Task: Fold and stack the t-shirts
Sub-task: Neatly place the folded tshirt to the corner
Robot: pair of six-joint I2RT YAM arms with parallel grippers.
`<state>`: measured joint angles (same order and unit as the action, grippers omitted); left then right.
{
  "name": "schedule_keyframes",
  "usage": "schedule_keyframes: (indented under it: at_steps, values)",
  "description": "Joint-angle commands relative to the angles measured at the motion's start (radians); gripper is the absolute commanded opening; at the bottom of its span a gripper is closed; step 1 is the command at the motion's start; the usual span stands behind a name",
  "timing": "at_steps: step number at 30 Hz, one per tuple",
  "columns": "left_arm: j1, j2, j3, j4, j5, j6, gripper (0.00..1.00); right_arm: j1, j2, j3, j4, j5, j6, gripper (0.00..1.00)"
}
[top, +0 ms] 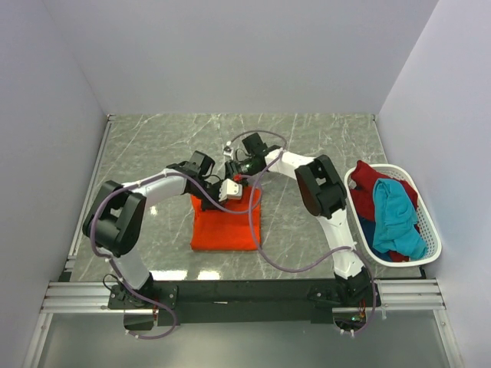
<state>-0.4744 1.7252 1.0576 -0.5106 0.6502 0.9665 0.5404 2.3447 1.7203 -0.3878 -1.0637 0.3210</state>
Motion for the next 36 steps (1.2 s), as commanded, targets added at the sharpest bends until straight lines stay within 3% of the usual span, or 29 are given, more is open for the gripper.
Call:
schedule_keyframes:
  at_steps: [1, 11, 23, 29, 36]
  values:
    - [-0.021, -0.107, -0.027, 0.030, -0.003, 0.017, 0.01, 0.007, 0.045, -0.019, 0.040, -0.033, 0.018, 0.17]
    - [-0.027, -0.280, -0.077, 0.110, -0.079, 0.001, 0.00, 0.007, 0.087, -0.034, 0.000, -0.044, -0.020, 0.16]
    - [0.049, -0.159, 0.002, 0.242, -0.113, 0.034, 0.00, 0.007, 0.077, -0.051, -0.036, -0.047, -0.066, 0.16]
    - [0.048, -0.151, -0.037, 0.339, -0.106, 0.032, 0.01, 0.007, 0.071, -0.013, -0.074, -0.033, -0.088, 0.16]
    - [0.028, -0.214, -0.194, 0.440, -0.139, 0.132, 0.01, 0.006, 0.027, 0.071, -0.210, 0.069, -0.190, 0.19]
